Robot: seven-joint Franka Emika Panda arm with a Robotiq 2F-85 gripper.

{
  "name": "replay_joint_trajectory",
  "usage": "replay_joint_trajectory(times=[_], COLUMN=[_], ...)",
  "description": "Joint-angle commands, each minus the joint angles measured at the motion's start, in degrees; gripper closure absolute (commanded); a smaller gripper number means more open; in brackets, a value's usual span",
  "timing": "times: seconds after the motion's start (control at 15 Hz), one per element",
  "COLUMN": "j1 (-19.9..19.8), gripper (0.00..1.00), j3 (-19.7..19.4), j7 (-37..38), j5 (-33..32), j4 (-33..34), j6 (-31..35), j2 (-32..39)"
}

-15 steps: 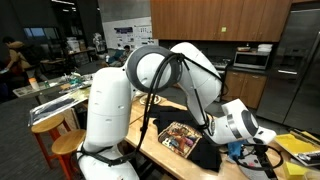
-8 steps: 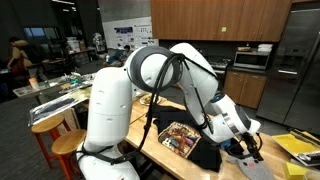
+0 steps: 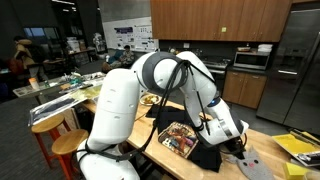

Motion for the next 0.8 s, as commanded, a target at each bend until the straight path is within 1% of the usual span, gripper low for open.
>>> replay_joint_trajectory(times=[0.0, 0.2, 0.4, 0.47, 0.53, 0.6, 0.67, 0.73], j1=[-1.52, -3.07, -4.43, -4.61, -4.74, -4.88, -5.18, -5.45], gripper=[0.0, 0.0, 0.0, 0.25, 0.27, 0.32, 0.39, 0.48], j3=[1.64, 4.25, 6.24, 6.62, 6.76, 6.97, 7.39, 7.81], j7=[0.43, -1.34, -2.24, -2.19, -2.16, -2.15, -2.18, -2.31], j5=[2.6, 4.99, 6.06, 6.2, 6.02, 5.99, 6.08, 6.06], j4=[1.61, 1.72, 2.12, 2.24, 2.68, 2.95, 3.06, 3.08], j6=[3.75, 3.96, 4.11, 4.1, 4.28, 4.09, 4.14, 4.23], j2=[2.42, 3.34, 3.98, 4.17, 4.48, 4.65, 4.72, 4.54])
